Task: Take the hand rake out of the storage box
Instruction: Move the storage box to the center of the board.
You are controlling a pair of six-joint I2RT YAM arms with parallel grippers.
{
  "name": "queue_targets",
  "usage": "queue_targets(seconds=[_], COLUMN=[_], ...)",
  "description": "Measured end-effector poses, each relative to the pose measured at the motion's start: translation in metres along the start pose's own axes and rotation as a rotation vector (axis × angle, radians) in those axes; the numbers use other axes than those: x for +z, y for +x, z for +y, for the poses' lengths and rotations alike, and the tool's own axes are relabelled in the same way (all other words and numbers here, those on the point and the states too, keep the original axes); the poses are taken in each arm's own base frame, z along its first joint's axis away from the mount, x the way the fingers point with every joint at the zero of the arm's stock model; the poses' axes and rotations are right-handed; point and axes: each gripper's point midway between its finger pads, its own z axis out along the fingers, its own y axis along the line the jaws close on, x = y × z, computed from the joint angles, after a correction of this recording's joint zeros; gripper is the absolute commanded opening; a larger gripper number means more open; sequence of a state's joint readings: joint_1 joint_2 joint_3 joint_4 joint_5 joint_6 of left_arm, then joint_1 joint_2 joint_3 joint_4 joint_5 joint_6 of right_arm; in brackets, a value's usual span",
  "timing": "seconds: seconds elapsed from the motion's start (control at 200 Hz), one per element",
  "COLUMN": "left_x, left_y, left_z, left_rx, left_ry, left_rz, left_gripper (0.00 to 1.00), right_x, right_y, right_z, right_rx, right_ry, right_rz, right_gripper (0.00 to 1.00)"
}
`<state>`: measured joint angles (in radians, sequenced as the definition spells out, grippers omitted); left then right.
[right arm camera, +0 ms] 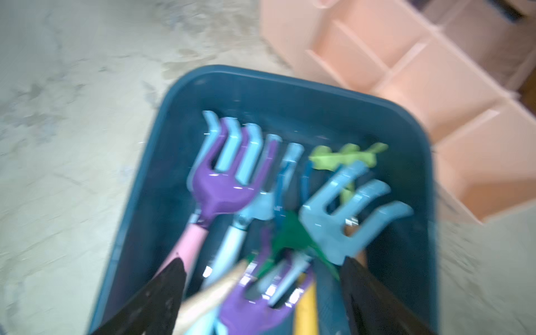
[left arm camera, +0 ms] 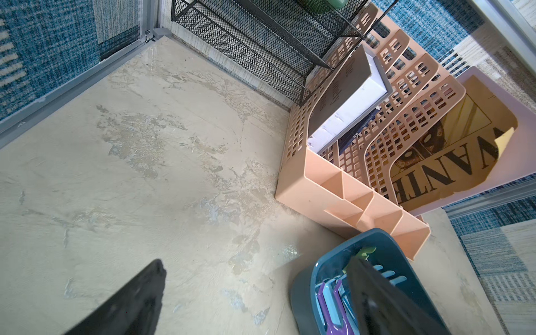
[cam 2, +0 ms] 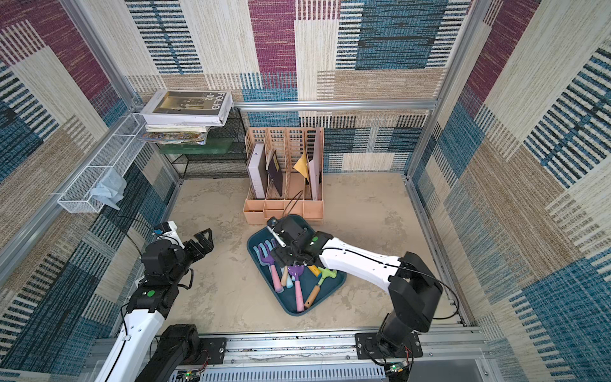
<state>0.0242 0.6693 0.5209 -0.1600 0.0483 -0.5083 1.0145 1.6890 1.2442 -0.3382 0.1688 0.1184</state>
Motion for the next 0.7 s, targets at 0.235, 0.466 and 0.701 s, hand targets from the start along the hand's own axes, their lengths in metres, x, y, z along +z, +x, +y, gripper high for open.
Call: queue_targets(seconds=[0.235,0.466,0.701], left_x=[-0.001,-0.003,-0.003], left_y=[0.002,0.001,0.000], left_z=[0.002,0.005,0.005], left_rx=[0.000,0.000,0.000], left_ry=[-0.007,-0.023,-0.026], left_rz=[0.004,-0.006,-0.007], left_gripper=[1.00,1.00,1.00], right_x=[0.062,0.063,0.037], right_y=[-0.004,0.036,0.080], right_z=[0.073,0.055,0.030], right_rx=[-0.131,-0.122,-0.090], right_ry=[-0.082,-0.015,0.022], right_rz=[0.076,0.175,0.240], right_gripper=[0.53,0.42,0.31])
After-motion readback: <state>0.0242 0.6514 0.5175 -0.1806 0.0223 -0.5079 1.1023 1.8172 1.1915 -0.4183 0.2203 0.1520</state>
